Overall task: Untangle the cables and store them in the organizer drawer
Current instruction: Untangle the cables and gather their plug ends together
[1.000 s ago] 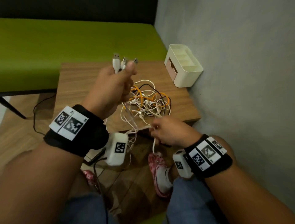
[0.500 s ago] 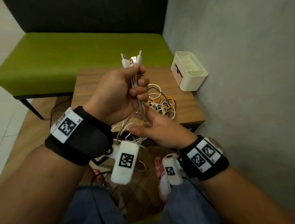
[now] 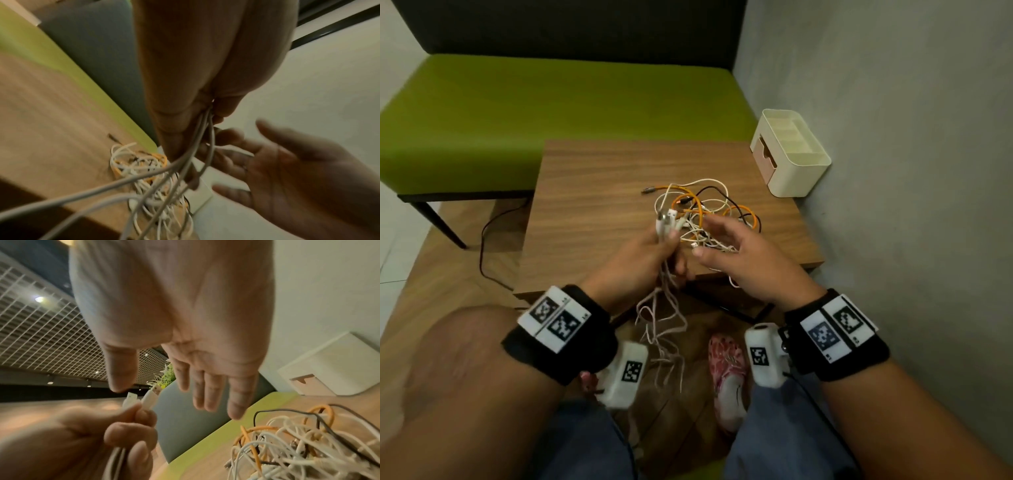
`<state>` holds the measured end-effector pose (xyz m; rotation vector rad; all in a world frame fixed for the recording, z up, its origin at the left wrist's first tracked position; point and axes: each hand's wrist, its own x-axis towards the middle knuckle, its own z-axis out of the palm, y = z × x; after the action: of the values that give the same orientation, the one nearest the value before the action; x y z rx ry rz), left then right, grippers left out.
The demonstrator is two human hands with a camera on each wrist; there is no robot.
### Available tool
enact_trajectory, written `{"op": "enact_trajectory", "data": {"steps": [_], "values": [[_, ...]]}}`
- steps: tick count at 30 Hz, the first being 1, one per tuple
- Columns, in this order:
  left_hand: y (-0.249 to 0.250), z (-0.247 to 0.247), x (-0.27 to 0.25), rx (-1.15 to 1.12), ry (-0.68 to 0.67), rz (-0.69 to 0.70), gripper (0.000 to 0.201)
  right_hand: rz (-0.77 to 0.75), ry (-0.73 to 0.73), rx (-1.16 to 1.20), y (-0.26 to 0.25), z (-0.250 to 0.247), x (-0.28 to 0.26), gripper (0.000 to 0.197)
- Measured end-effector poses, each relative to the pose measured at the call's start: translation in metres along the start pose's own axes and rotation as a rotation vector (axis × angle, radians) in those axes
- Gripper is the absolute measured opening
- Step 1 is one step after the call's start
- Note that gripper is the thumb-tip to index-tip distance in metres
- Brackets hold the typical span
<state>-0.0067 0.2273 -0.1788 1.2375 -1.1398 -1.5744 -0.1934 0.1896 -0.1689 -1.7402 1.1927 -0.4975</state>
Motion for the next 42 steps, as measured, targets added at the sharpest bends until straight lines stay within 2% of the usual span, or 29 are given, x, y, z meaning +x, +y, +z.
{"op": "enact_trajectory", "data": {"steps": [2, 3, 5, 6, 8, 10, 12, 14, 15, 16, 18, 20, 23, 26, 28, 30, 33, 35, 36, 38, 40, 42], "values": [[-0.005, 0.011, -0.003, -0.177, -0.037, -0.044, 0.029, -0.023, -0.098, 0.188, 0.003, 0.004, 0.002, 0.088], [-0.003, 0.016, -0.003, -0.249, -0.047, -0.026, 0.029, -0.013, -0.173, 0.257, 0.004, 0.009, 0.003, 0.086], [0.002, 0.017, 0.002, -0.286, -0.034, 0.055, 0.034, -0.003, -0.284, 0.345, 0.002, 0.021, -0.003, 0.071], [0.005, 0.014, 0.007, -0.279, 0.0, 0.097, 0.035, 0.02, -0.336, 0.374, 0.002, 0.028, -0.006, 0.058], [0.008, 0.006, 0.015, -0.273, 0.074, 0.146, 0.028, 0.088, -0.471, 0.418, 0.005, 0.038, -0.009, 0.033], [0.0, 0.0, 0.02, -0.236, 0.075, 0.167, 0.025, 0.174, -0.546, 0.427, 0.006, 0.042, -0.009, 0.022], [-0.014, -0.005, 0.02, -0.132, 0.067, 0.154, 0.024, 0.159, -0.473, 0.211, 0.006, 0.037, -0.004, 0.036], [-0.029, -0.009, 0.02, 0.046, 0.077, 0.127, 0.023, 0.108, -0.298, -0.044, 0.01, 0.03, 0.003, 0.051], [-0.035, -0.009, 0.02, 0.129, 0.062, 0.117, 0.023, 0.105, -0.166, -0.063, 0.01, 0.028, 0.006, 0.053], [-0.041, -0.007, 0.019, 0.187, 0.027, 0.122, 0.023, 0.088, -0.042, 0.018, 0.012, 0.025, 0.008, 0.054], [-0.049, -0.001, 0.018, 0.244, -0.036, 0.144, 0.016, 0.026, 0.082, 0.24, 0.014, 0.024, 0.014, 0.058], [-0.054, 0.006, 0.017, 0.276, -0.062, 0.144, 0.014, -0.066, 0.067, 0.22, 0.011, 0.028, 0.015, 0.053], [-0.056, 0.014, 0.016, 0.255, -0.085, 0.107, 0.014, -0.226, 0.092, -0.062, 0.012, 0.039, 0.018, 0.03], [-0.054, 0.011, 0.015, 0.202, -0.095, 0.1, 0.022, -0.266, 0.111, -0.045, 0.02, 0.046, 0.022, 0.02], [-0.056, 0.007, 0.019, 0.144, -0.115, 0.078, 0.013, -0.284, 0.126, -0.018, 0.023, 0.047, 0.027, 0.019], [-0.061, 0.0, 0.021, -0.011, -0.148, -0.019, 0.022, -0.282, 0.133, -0.002, 0.024, 0.046, 0.031, 0.017], [-0.062, -0.012, 0.027, -0.43, -0.24, -0.196, 0.016, -0.231, 0.128, 0.051, 0.023, 0.039, 0.038, 0.016], [-0.058, -0.018, 0.029, -0.504, -0.275, -0.218, 0.024, -0.203, 0.118, 0.103, 0.024, 0.034, 0.045, 0.016], [-0.058, -0.02, 0.031, -0.459, -0.247, -0.21, 0.03, -0.186, 0.108, 0.138, 0.025, 0.032, 0.047, 0.016], [-0.054, -0.02, 0.036, -0.266, -0.105, -0.175, 0.035, -0.164, 0.129, 0.183, 0.029, 0.028, 0.05, 0.015], [-0.044, -0.026, 0.042, -0.072, 0.066, -0.134, 0.034, -0.117, 0.243, 0.151, 0.037, 0.019, 0.051, 0.013], [-0.037, -0.039, 0.051, 0.004, 0.178, -0.09, 0.033, -0.025, 0.31, 0.036, 0.046, 0.011, 0.051, 0.008]]}}
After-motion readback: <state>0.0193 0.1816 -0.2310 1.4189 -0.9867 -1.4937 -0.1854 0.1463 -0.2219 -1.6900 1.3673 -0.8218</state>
